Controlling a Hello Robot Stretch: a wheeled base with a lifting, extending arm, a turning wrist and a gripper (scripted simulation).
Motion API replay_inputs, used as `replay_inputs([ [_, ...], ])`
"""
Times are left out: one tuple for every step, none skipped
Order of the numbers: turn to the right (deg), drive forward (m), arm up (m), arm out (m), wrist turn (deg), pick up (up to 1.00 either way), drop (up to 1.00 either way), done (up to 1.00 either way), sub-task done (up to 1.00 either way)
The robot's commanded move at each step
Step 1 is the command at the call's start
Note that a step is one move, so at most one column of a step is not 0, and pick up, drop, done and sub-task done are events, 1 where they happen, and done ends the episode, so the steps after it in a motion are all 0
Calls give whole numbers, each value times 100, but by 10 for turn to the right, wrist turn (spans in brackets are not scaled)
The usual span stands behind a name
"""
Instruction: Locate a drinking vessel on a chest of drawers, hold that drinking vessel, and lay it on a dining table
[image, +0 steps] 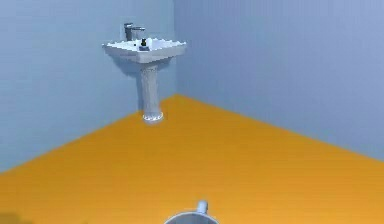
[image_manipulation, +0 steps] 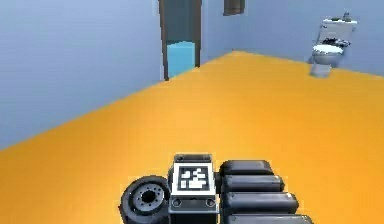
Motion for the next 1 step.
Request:
replay_inputs([
  [-270,0,0,0,0,0,0,0,0],
])
